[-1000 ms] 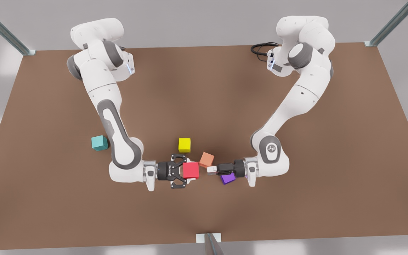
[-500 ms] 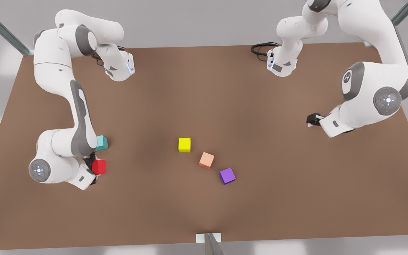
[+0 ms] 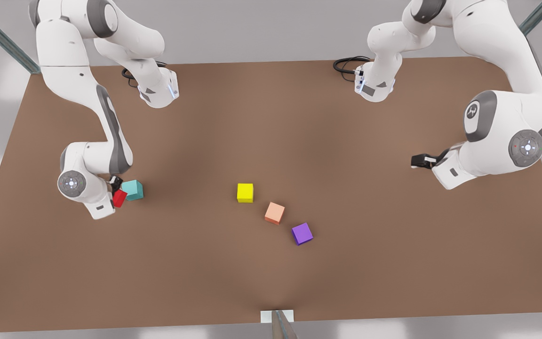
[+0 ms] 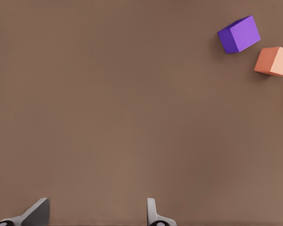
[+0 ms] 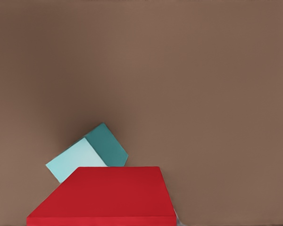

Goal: Pick up red wooden cube and pass to hand red wooden cube and place in blue wooden cube

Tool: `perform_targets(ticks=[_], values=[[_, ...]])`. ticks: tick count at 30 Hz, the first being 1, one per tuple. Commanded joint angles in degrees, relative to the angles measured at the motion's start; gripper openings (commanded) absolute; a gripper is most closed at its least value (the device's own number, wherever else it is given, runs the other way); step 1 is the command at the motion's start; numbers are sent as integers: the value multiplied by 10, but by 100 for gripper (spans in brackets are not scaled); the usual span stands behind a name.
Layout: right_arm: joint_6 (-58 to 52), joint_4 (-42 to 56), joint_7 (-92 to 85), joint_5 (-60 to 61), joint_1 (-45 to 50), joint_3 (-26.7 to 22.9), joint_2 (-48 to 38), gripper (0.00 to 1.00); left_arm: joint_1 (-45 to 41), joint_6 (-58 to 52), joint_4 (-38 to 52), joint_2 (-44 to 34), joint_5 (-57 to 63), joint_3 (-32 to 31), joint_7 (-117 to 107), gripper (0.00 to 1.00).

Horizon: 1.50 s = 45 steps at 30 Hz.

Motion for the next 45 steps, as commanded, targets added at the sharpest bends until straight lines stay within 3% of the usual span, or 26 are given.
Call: perform_targets(ticks=[1, 13, 27, 29, 45], values=[[67, -16, 236, 8, -1, 0, -12, 60, -2, -5, 0, 2, 0, 0, -32, 100], [156, -143, 237, 8, -23, 0, -47, 60, 4, -19, -1, 18, 0, 0, -33, 100], [158, -159, 236, 15, -24, 2, -47, 61, 5, -30, 2, 14, 0, -1, -51, 100], [158, -159, 238, 20, -21, 3, -47, 100, -3, -33, 1, 14, 0, -3, -52, 100], [128, -124, 237, 26, -1, 8, -46, 100, -5, -30, -1, 20, 0, -7, -52, 100]])
